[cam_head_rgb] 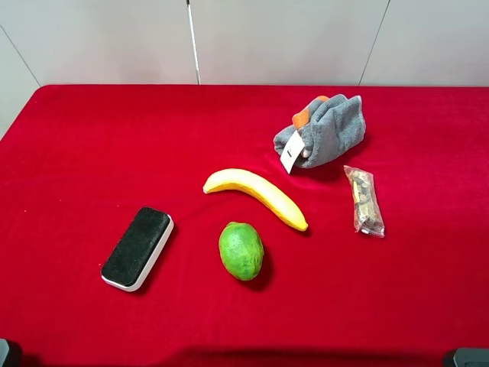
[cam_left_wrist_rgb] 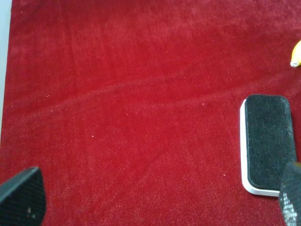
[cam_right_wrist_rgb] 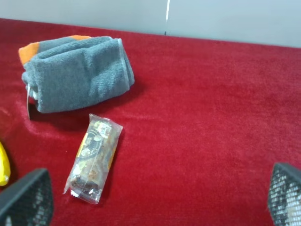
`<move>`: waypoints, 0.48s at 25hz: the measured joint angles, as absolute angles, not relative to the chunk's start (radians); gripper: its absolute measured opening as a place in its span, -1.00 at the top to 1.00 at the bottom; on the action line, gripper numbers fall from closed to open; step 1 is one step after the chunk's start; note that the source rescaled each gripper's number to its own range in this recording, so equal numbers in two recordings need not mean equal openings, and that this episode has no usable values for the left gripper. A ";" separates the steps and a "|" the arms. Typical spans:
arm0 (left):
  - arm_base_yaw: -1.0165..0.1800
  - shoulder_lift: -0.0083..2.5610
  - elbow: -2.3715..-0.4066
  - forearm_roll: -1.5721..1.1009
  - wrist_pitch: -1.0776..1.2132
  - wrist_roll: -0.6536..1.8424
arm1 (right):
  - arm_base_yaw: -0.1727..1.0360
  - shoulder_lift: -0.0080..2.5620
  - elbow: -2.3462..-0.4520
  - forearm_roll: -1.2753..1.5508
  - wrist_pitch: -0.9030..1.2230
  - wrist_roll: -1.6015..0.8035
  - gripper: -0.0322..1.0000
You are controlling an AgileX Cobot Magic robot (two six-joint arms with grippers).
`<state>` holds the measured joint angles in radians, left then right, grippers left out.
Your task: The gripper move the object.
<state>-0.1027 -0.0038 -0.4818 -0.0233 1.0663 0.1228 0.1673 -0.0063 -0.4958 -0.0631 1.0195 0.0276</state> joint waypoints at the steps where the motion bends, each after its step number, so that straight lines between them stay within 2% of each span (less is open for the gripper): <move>1: -0.103 -0.004 -0.482 -0.023 1.066 0.123 | 0.168 -0.006 -0.496 -0.063 1.019 0.028 -1.00; 12: -0.103 -0.004 -0.482 -0.023 1.066 0.123 | 0.168 -0.006 -0.496 -0.063 1.020 0.028 -1.00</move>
<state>-0.1027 -0.0038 -0.4818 -0.0233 1.0663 0.1228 0.1679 -0.0063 -0.4958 -0.0631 1.0202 0.0276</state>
